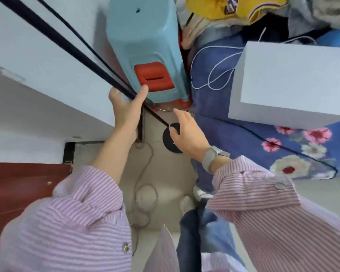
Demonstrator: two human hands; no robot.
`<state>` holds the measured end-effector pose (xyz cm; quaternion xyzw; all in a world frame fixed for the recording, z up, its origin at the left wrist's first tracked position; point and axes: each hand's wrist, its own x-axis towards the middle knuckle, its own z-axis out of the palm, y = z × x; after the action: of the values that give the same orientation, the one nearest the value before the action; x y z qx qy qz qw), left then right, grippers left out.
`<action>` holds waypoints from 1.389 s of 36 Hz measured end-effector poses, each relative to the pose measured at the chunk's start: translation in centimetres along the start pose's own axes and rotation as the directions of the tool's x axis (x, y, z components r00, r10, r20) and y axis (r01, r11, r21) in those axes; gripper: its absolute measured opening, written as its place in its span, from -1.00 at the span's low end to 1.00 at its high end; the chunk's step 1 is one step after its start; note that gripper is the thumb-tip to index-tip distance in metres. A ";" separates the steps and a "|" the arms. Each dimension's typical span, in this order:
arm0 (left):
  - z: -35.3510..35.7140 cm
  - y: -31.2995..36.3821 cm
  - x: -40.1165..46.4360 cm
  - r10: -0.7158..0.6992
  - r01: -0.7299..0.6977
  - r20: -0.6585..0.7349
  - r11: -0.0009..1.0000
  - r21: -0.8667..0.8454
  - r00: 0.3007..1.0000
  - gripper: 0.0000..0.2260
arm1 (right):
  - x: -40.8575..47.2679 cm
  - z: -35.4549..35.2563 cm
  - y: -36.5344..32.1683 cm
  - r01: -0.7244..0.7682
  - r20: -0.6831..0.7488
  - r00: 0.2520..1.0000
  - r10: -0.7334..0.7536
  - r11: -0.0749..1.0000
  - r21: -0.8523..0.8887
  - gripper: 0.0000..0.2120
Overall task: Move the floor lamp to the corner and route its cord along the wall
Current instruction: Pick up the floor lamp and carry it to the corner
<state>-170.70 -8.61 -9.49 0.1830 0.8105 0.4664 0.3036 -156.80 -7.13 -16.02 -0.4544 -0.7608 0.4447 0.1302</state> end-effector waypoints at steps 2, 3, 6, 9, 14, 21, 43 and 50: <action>1.0 -0.2 2.0 -0.006 -0.001 -0.076 0.995 -0.098 0.997 -0.37 | 2.1 0.9 0.7 0.026 0.015 1.000 -0.025 1.000 -0.017 -0.47; 1.2 -0.3 3.0 -0.008 -0.006 -0.125 0.994 -0.110 0.992 -0.41 | 3.1 1.4 1.1 0.028 0.032 0.999 -0.028 0.999 -0.014 -0.45; 0.8 -0.5 6.0 0.033 -0.057 -0.205 0.992 -0.115 0.978 -0.72 | 5.8 3.2 1.9 0.036 0.094 0.995 -0.036 0.999 0.007 -0.43; 0.6 -0.7 8.1 0.157 -0.174 -0.223 0.983 -0.059 0.962 -0.79 | 8.4 5.0 2.5 0.047 0.108 0.993 -0.050 0.999 0.026 -0.41; 1.0 -1.2 9.7 0.186 -0.228 -0.182 0.942 -0.248 0.966 -0.57 | 12.0 7.6 2.7 0.064 0.121 0.990 -0.079 0.990 0.122 -0.41; 0.3 -1.1 9.7 0.157 -0.186 -0.120 0.938 -0.294 0.980 -0.59 | 14.4 9.8 2.0 0.009 0.222 0.973 -0.058 0.976 0.216 -0.68; -4.5 3.9 0.9 0.233 -0.247 -0.086 0.931 -0.267 0.969 -0.50 | 5.6 7.7 -2.2 0.109 0.234 0.948 -0.217 0.909 0.403 -0.81; -5.8 6.5 -4.6 0.346 -0.343 -0.042 0.893 -0.292 0.937 -0.52 | -1.2 5.6 -4.9 0.017 0.205 0.969 -0.134 0.872 0.489 -0.90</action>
<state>-171.04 -11.81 -0.20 0.2790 0.6849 0.6272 0.2443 -162.32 -12.16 -15.03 -0.3219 -0.6527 0.6652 0.1670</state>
